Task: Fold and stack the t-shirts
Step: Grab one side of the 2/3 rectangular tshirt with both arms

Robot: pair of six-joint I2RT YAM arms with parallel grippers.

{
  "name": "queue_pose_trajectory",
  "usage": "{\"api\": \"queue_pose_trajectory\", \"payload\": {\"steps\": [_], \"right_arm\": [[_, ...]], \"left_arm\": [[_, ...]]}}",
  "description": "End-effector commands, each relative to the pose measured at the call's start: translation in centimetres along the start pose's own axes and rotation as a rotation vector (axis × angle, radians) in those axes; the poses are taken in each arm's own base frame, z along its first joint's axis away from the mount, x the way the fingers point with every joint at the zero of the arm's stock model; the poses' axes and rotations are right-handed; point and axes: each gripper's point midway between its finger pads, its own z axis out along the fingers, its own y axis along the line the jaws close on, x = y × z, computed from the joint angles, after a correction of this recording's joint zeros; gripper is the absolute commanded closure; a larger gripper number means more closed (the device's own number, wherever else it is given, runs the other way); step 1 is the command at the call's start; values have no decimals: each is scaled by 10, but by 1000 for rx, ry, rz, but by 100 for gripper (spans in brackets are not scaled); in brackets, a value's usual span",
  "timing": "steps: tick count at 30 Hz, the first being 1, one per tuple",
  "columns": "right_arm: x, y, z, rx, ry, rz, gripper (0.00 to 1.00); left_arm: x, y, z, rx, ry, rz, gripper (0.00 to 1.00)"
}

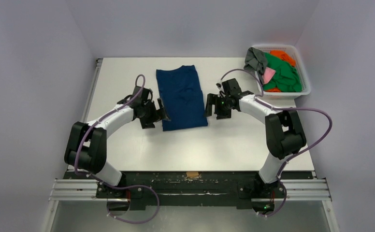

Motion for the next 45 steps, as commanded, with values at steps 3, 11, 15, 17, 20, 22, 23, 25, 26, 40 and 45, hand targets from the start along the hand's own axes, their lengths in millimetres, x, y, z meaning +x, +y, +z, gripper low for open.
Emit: {"api": "queue_pose_trajectory", "payload": {"steps": [3,11,15,17,20,22,23,25,26,40,45], "right_arm": [[20,-7,17,6,68,-3,35],[45,-15,32,2,162,10,54],[53,-15,33,-8,183,13,61],[57,-12,34,-33,202,15,63],[62,-6,37,-72,225,20,64],[66,-5,39,-84,239,22,65],[66,-5,40,-88,243,22,66],[68,-4,42,-95,250,19,69],[69,-4,43,-96,255,20,73],[118,10,-10,-178,388,-36,100],[127,27,-58,-215,427,-54,100]], "left_arm": [[16,0,20,35,48,-12,20],[36,9,46,-26,122,-6,50],[41,17,53,-63,140,-4,63],[42,20,56,-81,152,-2,70],[40,23,57,-107,152,4,78],[40,25,58,-120,153,5,88],[41,26,59,-125,156,4,97],[40,28,60,-134,159,7,100],[41,28,60,-132,164,12,100],[115,28,17,0,293,56,100],[126,-3,-34,98,263,70,100]]}}
